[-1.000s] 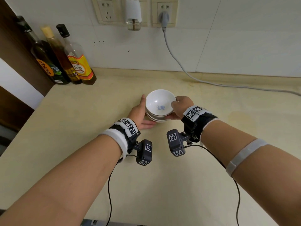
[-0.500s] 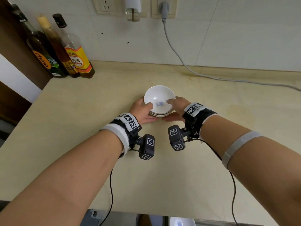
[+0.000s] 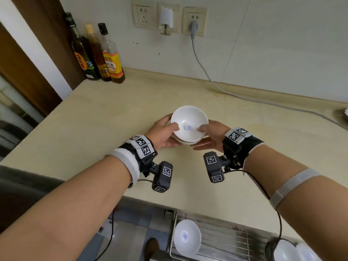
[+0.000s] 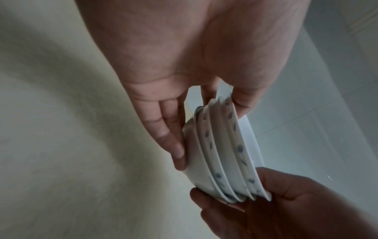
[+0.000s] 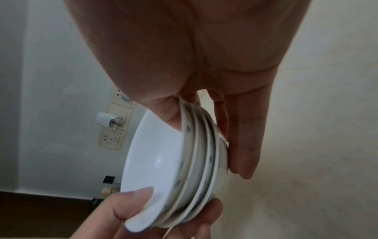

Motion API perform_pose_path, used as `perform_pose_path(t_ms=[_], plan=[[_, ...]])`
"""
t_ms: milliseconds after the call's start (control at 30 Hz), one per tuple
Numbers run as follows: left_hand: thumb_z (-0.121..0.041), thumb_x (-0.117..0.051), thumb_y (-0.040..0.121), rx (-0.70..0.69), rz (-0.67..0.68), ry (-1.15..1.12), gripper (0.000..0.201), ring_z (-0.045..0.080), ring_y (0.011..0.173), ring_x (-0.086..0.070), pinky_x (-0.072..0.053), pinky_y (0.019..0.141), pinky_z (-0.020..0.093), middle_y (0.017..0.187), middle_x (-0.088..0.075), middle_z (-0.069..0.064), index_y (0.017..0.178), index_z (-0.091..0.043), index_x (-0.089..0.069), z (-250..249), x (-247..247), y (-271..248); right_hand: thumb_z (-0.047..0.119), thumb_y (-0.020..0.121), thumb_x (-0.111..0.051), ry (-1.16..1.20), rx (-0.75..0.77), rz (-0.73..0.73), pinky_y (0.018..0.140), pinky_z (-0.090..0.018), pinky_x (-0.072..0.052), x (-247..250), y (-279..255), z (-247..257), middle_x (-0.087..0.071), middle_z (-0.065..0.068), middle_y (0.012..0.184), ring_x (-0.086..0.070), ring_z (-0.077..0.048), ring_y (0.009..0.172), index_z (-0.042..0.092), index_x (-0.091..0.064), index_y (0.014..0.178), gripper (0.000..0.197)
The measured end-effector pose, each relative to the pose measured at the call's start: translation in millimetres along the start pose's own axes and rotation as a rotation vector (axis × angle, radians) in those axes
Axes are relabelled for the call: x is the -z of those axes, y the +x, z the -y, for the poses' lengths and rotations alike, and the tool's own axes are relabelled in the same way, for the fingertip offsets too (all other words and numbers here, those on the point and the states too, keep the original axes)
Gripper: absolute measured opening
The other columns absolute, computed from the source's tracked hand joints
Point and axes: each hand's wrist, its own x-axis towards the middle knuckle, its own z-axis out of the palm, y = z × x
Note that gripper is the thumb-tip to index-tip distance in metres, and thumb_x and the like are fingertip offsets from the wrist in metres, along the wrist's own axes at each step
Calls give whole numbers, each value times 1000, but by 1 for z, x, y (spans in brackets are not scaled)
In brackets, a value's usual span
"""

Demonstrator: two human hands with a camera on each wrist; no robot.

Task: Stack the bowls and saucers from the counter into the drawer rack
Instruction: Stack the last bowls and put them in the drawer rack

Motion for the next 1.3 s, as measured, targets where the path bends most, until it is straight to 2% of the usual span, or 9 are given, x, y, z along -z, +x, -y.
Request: perform_pose_path(t_ms=[300, 467, 533, 633, 733, 867, 1000, 1133, 1300], plan=[[-28, -63, 94, -101, -214, -31, 45, 35, 91, -72, -60, 88, 43, 127, -67, 16, 137, -33, -53, 72, -89, -128, -6, 90, -43, 26, 30, 259, 77, -44, -63, 51, -78, -90, -58, -21, 127, -69, -39, 97, 2, -46, 136, 47], [-66, -44, 93, -10, -291, -172, 50, 31, 91, -73, -55, 90, 43, 129, -66, 5, 129, -34, -56, 126, -143, -195, -7, 90, -41, -89, -17, 399, 82, -47, -62, 84, -122, -138, -59, -22, 131, -67, -40, 107, 1, -48, 135, 46], [-66, -36, 96, 56, -352, -186, 50, 27, 93, -74, -54, 90, 41, 119, -70, 4, 124, -31, -58, 146, -153, -215, -7, 91, -41, -121, -51, 441, 80, -46, -62, 94, -136, -153, -58, -23, 132, -66, -41, 110, 0, -47, 137, 46], [-47, -52, 98, 159, -594, -7, 39, 25, 78, -69, -54, 75, 34, 102, -68, 10, 114, -13, -63, 190, -150, -225, -7, 93, -41, -126, -113, 484, 75, -44, -63, 105, -148, -178, -58, -23, 133, -64, -41, 113, 2, -45, 138, 46], [-54, -73, 74, 369, -851, 168, 78, 38, 98, -68, -57, 87, 46, 110, -68, 17, 127, -1, -53, 245, -137, -220, -5, 94, -42, -176, -163, 504, 86, -47, -60, 115, -148, -204, -59, -22, 132, -65, -38, 112, 5, -45, 139, 47], [-81, -80, 29, 619, -882, -42, 140, 38, 112, -61, -58, 85, 51, 134, -54, 11, 142, -20, -24, 314, -127, -200, -5, 92, -45, -219, -229, 466, 88, -49, -59, 127, -140, -243, -59, -21, 134, -64, -39, 115, 7, -44, 140, 49], [-55, -81, 63, 599, -752, -200, 96, 35, 94, -70, -62, 55, 43, 124, -59, 13, 135, -6, -42, 308, -153, -200, -6, 91, -45, -235, -261, 415, 88, -51, -59, 137, -129, -274, -61, -20, 127, -63, -39, 112, 6, -49, 134, 45], [-33, -71, 80, 538, -663, -350, 51, 31, 68, -77, -61, 55, 44, 104, -72, 18, 119, -3, -61, 311, -160, -191, -5, 92, -45, -264, -318, 335, 90, -51, -57, 148, -113, -294, -63, -22, 118, -65, -39, 106, -1, -50, 129, 38], [-32, -70, 81, 553, -615, -359, 50, 32, 74, -77, -61, 59, 41, 108, -72, 21, 120, -3, -60, 312, -157, -197, -4, 93, -46, -312, -410, 252, 96, -54, -54, 154, -90, -315, -62, -25, 118, -66, -43, 104, -1, -48, 128, 35]])
